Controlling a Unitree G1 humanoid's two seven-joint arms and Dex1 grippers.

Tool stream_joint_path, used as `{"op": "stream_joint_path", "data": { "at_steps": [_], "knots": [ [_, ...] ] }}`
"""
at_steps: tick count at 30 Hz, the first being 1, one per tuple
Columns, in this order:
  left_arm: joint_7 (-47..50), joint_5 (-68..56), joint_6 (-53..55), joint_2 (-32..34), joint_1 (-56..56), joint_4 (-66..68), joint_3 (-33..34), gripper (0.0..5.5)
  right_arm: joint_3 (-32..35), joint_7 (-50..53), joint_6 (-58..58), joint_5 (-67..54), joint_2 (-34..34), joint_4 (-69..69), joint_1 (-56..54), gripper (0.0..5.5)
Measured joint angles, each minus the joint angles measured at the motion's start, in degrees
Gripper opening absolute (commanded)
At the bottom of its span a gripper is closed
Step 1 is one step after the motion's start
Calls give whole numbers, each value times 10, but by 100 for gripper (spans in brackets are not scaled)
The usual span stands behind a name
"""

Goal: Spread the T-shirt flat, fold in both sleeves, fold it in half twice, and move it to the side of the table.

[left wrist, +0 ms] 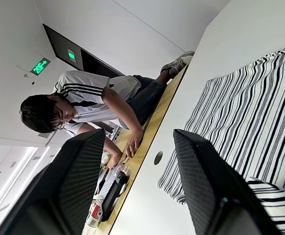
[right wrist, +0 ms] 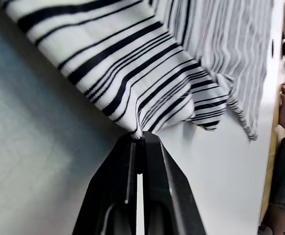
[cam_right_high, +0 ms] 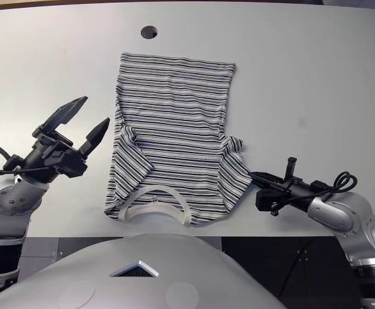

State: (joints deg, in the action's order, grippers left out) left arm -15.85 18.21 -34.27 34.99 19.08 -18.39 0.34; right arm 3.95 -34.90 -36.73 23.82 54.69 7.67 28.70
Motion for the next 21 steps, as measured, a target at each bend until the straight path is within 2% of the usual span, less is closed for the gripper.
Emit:
{"op": "stream_joint_path", "data": {
  "at_steps": [4,10,21],
  "knots": [
    [3,-11,-8,-8,4,1,5,260,33,23,2,-27,-8,44,-3,12],
    [3,-11,-18,-11,4,16,5,260,34,33,17,-27,-27,77,-21,12],
    [1,-9,-25,-14,4,29,-9,260,-146,-11,7,4,-76,109,-124,12]
  ]
}}
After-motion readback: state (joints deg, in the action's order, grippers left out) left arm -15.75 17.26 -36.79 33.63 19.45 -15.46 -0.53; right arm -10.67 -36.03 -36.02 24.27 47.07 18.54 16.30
